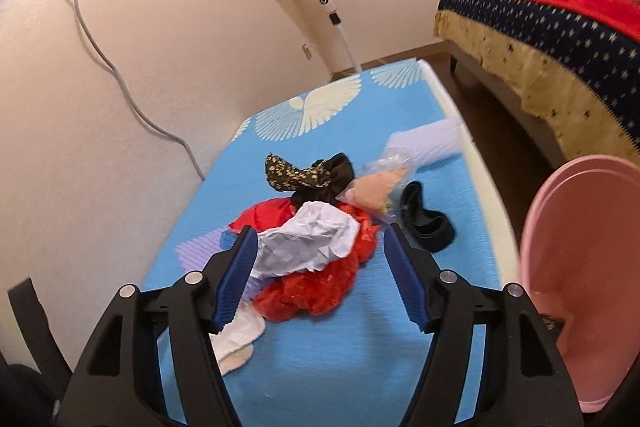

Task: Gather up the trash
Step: 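Move both grippers back to the pile and close on the white printed bag and crumpled paper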

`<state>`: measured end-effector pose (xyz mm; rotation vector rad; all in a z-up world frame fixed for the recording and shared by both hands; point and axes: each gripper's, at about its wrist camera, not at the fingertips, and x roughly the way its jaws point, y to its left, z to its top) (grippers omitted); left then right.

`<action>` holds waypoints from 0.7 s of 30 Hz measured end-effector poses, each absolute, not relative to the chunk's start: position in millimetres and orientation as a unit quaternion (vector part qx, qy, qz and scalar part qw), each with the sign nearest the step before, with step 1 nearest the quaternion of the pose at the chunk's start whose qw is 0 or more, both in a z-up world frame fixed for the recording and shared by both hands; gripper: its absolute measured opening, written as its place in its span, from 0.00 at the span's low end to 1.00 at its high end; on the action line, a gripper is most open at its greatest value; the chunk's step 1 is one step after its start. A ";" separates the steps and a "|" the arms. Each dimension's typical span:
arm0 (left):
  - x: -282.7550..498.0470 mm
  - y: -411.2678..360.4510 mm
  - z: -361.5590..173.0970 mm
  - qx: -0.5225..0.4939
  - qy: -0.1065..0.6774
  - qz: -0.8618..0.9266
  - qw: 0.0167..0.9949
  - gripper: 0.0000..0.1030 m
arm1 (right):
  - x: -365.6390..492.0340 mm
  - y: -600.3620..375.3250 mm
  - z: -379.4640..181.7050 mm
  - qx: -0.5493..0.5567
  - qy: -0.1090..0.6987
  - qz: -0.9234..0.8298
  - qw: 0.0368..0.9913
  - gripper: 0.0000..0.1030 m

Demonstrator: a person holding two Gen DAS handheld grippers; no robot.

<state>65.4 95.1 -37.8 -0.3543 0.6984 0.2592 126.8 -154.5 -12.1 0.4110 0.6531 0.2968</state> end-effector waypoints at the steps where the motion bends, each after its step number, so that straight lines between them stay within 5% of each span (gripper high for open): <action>1: 66.4 97.4 -40.6 -0.179 0.344 0.127 0.913 0.47 | 129.6 -152.5 -13.4 0.204 0.321 0.151 0.912 0.65; 9: 74.5 100.2 -54.4 -0.198 0.368 0.118 0.901 0.48 | 142.6 -135.4 -20.1 0.183 0.341 0.159 0.908 0.62; 14: 78.4 95.3 -53.6 -0.196 0.370 0.105 0.902 0.48 | 143.5 -137.5 -21.4 0.174 0.343 0.153 0.910 0.44; 17: 81.3 93.1 -54.9 -0.198 0.375 0.093 0.901 0.31 | 142.1 -139.6 -19.6 0.170 0.341 0.151 0.912 0.28; 21: 79.8 90.1 -51.5 -0.195 0.372 0.085 0.904 0.19 | 140.9 -140.5 -18.5 0.164 0.341 0.153 0.913 0.20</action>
